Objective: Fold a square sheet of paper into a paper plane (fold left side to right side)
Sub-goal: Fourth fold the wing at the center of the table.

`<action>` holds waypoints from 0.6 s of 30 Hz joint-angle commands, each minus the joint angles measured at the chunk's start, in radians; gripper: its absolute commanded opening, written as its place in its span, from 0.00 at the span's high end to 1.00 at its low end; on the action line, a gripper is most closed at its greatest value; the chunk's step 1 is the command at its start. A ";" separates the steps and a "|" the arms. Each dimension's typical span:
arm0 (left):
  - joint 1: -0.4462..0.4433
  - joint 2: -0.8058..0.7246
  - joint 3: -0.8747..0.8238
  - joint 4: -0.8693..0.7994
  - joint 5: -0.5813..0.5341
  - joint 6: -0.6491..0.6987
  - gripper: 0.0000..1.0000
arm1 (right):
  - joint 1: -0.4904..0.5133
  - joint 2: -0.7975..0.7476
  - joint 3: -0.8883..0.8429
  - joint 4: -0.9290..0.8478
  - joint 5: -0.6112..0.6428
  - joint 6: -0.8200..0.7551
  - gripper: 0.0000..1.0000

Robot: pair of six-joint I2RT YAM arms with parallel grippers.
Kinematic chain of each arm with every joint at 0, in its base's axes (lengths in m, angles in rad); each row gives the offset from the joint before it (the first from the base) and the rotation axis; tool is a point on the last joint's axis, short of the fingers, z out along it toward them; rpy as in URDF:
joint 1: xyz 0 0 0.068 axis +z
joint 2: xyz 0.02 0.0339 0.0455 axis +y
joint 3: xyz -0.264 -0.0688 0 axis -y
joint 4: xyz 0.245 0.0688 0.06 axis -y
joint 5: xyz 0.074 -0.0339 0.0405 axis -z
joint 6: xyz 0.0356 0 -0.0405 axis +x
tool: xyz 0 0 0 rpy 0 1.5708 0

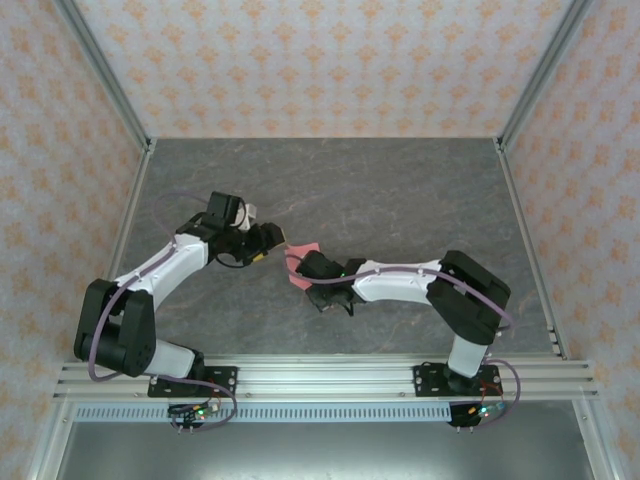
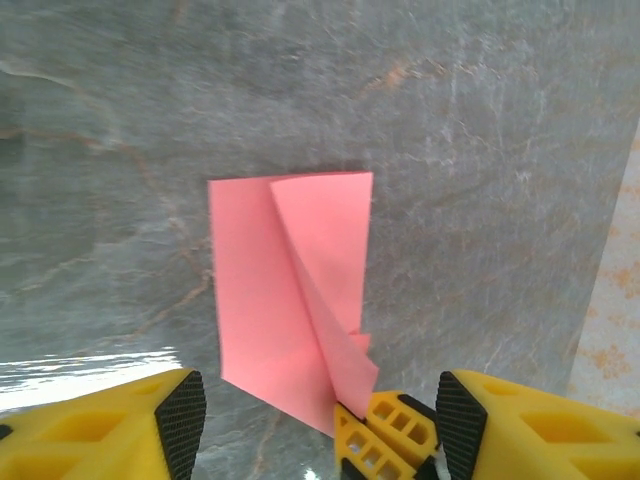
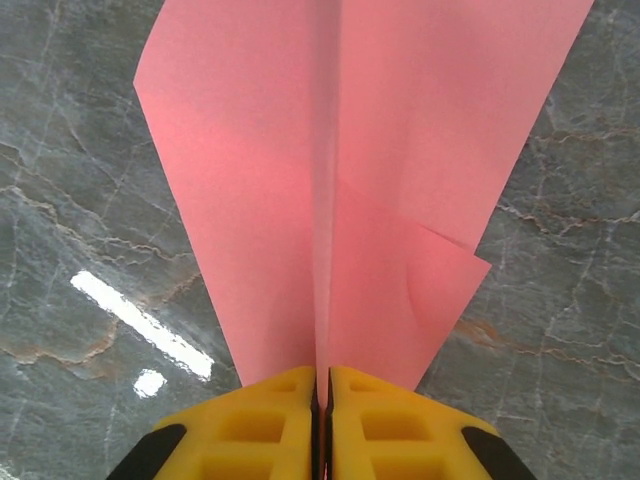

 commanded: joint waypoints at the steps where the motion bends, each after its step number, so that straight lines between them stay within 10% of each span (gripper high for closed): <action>1: 0.022 -0.018 -0.042 -0.029 0.001 0.022 0.37 | -0.028 -0.010 0.004 0.004 -0.094 0.029 0.89; 18: -0.145 0.119 -0.108 0.195 0.062 -0.055 0.60 | -0.155 -0.033 -0.089 0.117 -0.366 0.114 0.90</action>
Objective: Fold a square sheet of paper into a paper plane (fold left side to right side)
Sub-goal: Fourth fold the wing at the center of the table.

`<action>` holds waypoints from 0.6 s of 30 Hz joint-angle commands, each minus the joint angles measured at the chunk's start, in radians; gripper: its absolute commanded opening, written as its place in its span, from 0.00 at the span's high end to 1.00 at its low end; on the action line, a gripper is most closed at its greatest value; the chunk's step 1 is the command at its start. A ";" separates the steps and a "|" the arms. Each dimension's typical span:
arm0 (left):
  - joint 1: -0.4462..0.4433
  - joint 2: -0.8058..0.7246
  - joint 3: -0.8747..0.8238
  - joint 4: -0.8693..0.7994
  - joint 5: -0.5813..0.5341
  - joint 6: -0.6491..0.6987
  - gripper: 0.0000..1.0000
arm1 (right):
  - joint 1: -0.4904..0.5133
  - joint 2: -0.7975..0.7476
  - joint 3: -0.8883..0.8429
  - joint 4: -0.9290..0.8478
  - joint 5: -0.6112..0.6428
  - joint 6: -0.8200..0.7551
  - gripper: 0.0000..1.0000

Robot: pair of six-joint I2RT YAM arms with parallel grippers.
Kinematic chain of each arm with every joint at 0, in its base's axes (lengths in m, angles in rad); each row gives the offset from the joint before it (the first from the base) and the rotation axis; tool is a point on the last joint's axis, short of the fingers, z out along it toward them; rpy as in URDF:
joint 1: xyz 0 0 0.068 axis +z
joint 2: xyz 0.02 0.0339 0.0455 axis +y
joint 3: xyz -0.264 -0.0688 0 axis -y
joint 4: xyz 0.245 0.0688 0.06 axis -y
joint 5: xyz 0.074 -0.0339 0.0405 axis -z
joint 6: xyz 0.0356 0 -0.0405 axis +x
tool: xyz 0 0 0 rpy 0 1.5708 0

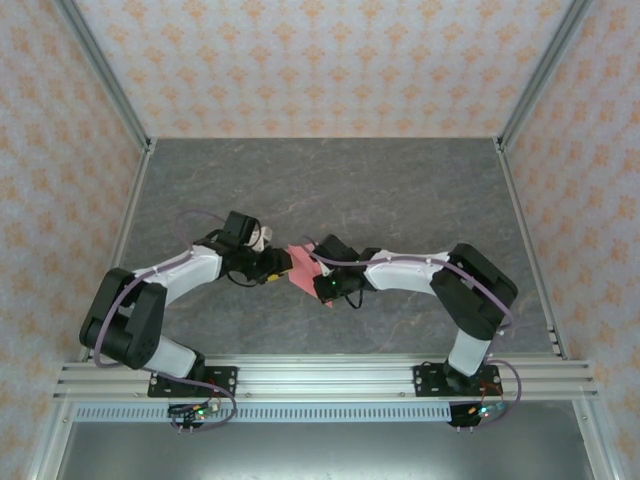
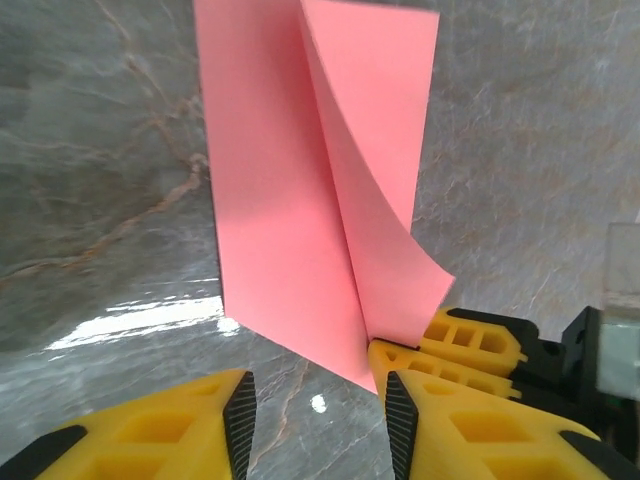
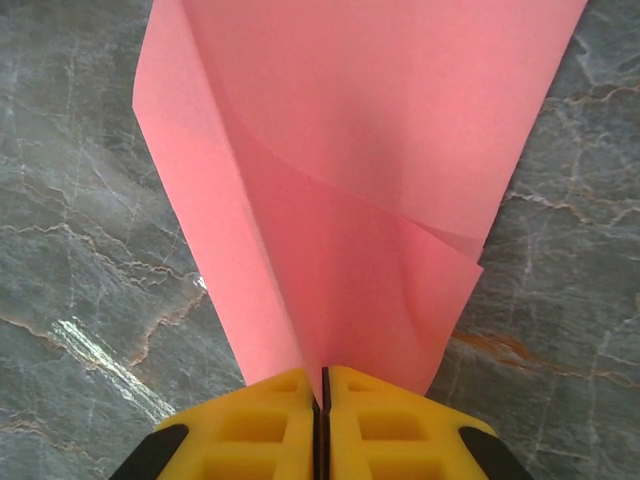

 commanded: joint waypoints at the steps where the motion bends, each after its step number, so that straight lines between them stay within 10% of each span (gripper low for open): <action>1: -0.031 0.055 0.028 0.073 0.008 -0.035 0.60 | -0.018 -0.021 -0.040 0.032 -0.058 0.037 0.90; 18: -0.076 0.219 0.130 0.113 -0.007 -0.053 0.61 | -0.051 -0.011 -0.067 0.075 -0.113 0.056 0.90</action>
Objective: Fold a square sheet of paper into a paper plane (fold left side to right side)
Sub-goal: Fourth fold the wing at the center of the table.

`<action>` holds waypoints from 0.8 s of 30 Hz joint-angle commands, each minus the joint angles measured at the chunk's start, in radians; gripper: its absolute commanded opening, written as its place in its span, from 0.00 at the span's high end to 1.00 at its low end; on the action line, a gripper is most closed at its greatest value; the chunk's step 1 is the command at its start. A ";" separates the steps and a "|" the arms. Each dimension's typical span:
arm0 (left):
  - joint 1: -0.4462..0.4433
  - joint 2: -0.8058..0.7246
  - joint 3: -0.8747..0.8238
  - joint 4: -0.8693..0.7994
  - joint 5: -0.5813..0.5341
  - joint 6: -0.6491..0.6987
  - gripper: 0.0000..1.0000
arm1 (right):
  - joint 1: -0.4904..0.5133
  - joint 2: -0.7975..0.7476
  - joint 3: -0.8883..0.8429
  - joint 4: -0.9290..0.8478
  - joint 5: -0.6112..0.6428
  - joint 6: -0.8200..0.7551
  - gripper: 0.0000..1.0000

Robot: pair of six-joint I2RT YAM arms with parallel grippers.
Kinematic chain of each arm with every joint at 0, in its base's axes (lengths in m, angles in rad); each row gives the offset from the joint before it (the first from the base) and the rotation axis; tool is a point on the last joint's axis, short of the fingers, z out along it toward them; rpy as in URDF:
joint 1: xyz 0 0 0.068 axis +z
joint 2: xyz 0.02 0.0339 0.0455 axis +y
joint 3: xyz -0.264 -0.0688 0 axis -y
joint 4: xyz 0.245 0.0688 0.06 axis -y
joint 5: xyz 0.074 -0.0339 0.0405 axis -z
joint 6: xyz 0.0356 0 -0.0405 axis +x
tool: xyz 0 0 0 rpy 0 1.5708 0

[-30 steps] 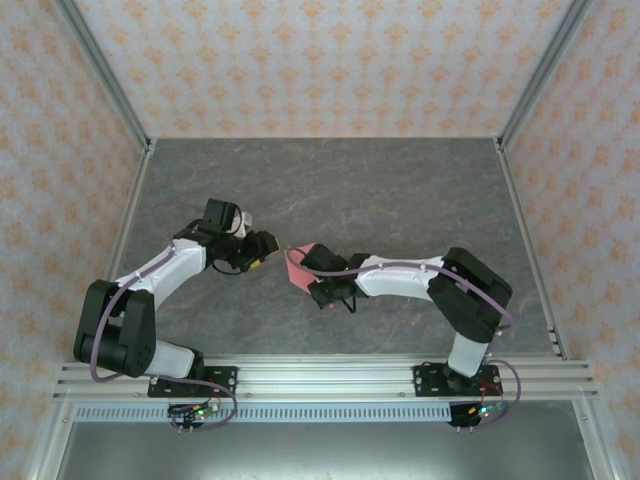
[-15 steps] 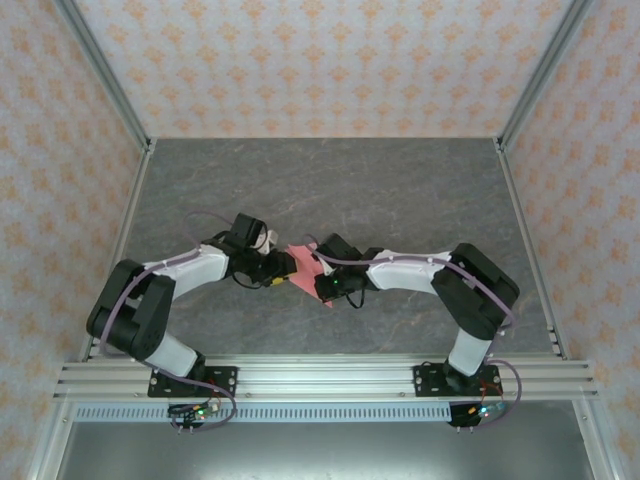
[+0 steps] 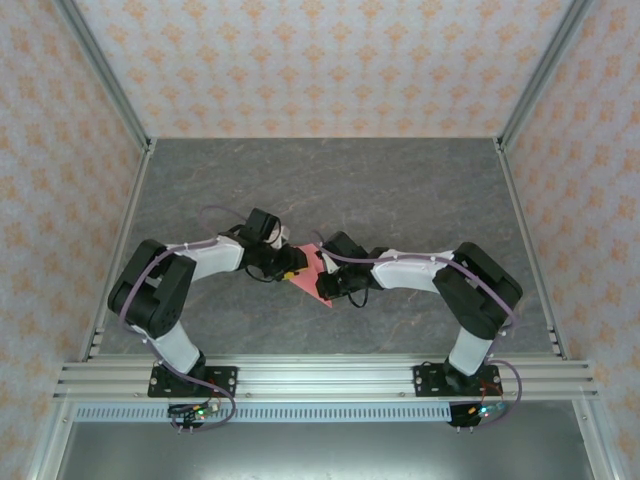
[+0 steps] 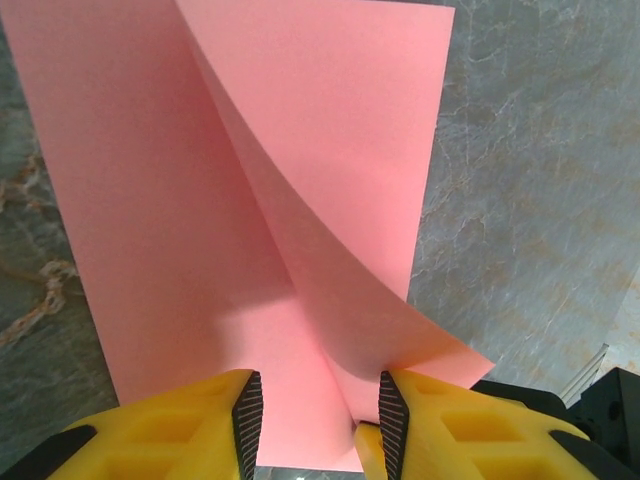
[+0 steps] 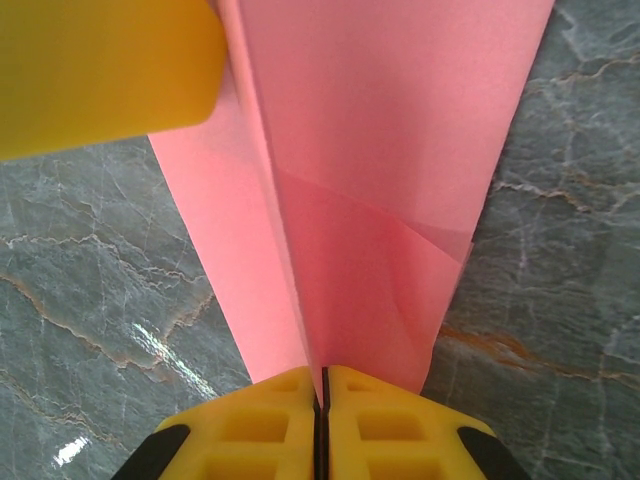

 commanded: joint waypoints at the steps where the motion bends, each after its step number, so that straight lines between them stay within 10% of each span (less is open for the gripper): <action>1: -0.008 0.026 0.036 0.023 -0.008 -0.005 0.61 | -0.005 0.003 -0.018 0.003 -0.009 0.008 0.90; 24: -0.007 0.119 0.080 -0.042 -0.068 0.007 0.58 | -0.012 0.000 0.002 0.003 -0.036 0.012 0.84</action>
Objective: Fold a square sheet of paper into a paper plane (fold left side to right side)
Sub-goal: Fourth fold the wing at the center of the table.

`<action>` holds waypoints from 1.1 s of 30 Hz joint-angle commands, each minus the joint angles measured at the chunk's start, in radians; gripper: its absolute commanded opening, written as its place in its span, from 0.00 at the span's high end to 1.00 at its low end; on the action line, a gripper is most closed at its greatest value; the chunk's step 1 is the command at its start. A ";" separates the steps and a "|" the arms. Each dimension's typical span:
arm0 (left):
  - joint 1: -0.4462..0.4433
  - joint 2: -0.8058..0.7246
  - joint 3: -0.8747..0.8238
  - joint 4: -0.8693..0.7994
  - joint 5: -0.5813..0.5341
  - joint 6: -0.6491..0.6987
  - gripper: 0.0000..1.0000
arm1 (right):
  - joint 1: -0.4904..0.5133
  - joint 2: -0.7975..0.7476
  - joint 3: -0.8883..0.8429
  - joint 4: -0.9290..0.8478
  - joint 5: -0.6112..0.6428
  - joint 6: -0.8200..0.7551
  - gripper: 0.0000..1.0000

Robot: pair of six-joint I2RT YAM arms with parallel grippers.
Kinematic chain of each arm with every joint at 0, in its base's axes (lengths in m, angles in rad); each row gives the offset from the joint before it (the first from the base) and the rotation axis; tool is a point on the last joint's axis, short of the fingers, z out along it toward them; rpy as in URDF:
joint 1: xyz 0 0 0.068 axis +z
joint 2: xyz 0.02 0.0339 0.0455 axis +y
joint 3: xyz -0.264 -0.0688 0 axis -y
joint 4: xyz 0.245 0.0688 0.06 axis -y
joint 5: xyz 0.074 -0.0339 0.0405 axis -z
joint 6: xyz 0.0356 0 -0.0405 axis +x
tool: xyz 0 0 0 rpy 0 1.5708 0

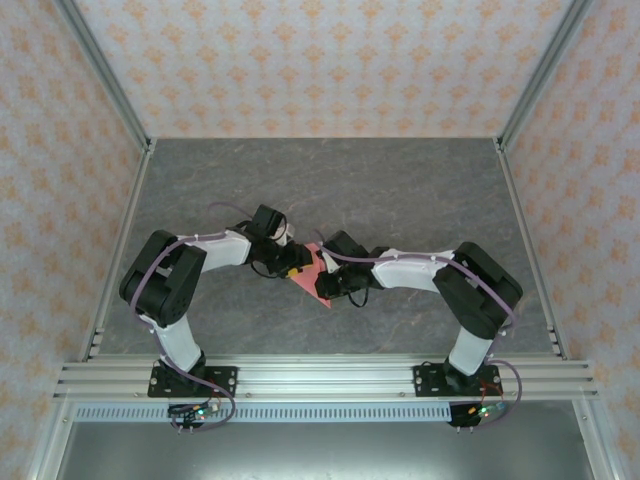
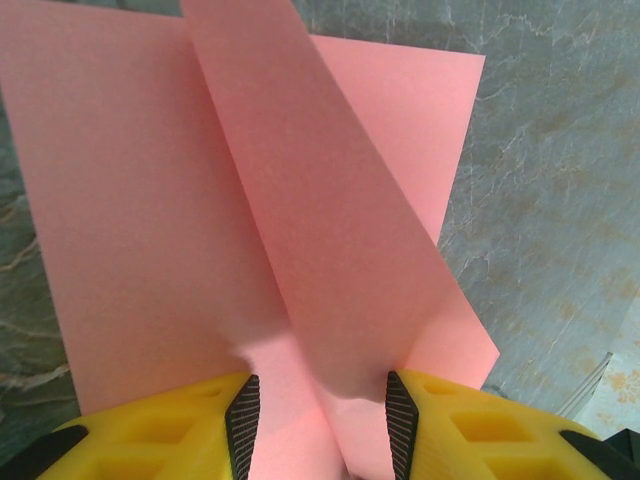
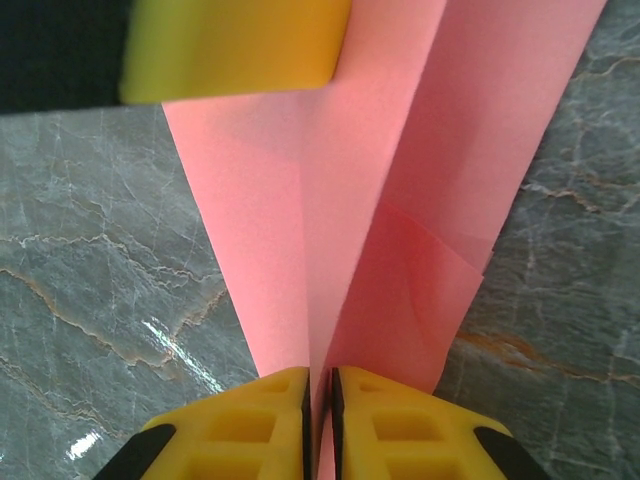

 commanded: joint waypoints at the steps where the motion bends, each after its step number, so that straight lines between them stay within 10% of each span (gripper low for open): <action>1: -0.005 0.036 0.013 -0.043 -0.068 0.011 0.58 | -0.004 -0.003 0.004 0.000 -0.014 0.005 0.84; 20: -0.005 0.032 0.017 -0.057 -0.073 0.014 0.58 | -0.126 -0.158 -0.016 0.053 -0.123 0.100 0.68; 33: -0.005 0.027 0.012 -0.055 -0.073 0.014 0.58 | -0.188 0.012 0.011 0.240 -0.270 0.255 0.68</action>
